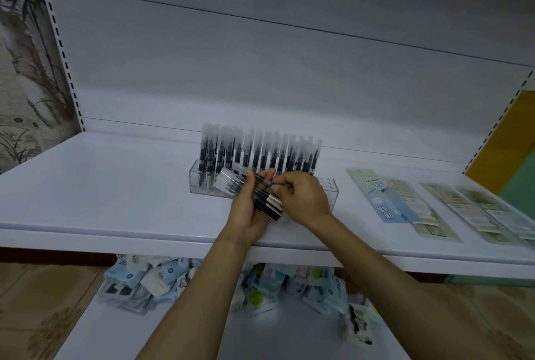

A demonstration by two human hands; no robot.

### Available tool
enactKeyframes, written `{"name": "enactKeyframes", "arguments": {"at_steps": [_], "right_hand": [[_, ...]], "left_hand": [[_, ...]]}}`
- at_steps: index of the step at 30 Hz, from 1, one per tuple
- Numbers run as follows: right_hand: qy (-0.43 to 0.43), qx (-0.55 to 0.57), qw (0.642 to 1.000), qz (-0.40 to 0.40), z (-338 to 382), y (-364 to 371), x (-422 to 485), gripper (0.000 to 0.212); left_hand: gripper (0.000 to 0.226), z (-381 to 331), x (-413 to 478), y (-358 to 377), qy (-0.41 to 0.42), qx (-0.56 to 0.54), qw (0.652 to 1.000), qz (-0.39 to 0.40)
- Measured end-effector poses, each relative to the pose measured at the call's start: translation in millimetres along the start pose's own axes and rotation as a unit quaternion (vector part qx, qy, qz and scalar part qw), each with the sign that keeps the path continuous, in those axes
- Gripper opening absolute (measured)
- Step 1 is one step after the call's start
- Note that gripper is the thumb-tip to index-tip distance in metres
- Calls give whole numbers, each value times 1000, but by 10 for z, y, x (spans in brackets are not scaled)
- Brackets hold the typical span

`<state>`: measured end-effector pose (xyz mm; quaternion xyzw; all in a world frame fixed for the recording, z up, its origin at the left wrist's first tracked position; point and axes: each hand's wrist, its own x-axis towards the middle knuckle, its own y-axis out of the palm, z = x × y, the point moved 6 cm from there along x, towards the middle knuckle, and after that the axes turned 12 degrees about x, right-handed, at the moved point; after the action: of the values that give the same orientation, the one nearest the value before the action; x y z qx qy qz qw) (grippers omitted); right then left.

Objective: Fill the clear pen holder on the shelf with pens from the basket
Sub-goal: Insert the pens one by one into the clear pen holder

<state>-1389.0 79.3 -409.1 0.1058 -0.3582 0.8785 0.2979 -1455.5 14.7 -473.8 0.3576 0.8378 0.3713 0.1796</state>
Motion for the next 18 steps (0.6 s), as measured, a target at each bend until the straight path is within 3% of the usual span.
{"name": "enactKeyframes", "arguments": {"at_steps": [6,11,18], "right_hand": [[5,115,993,-39,-40,-58,-43,14],[74,378,922,-42,-70,-229,-108,16],[107,444,888,-52,-203,-387,-179,18]], "left_hand": [[41,-8,3,-2,8,7,1000,6],[34,-27,9,-3,12,-4,1000,-12],[30,-14,-1,-13,0,-6,999,-33]]}}
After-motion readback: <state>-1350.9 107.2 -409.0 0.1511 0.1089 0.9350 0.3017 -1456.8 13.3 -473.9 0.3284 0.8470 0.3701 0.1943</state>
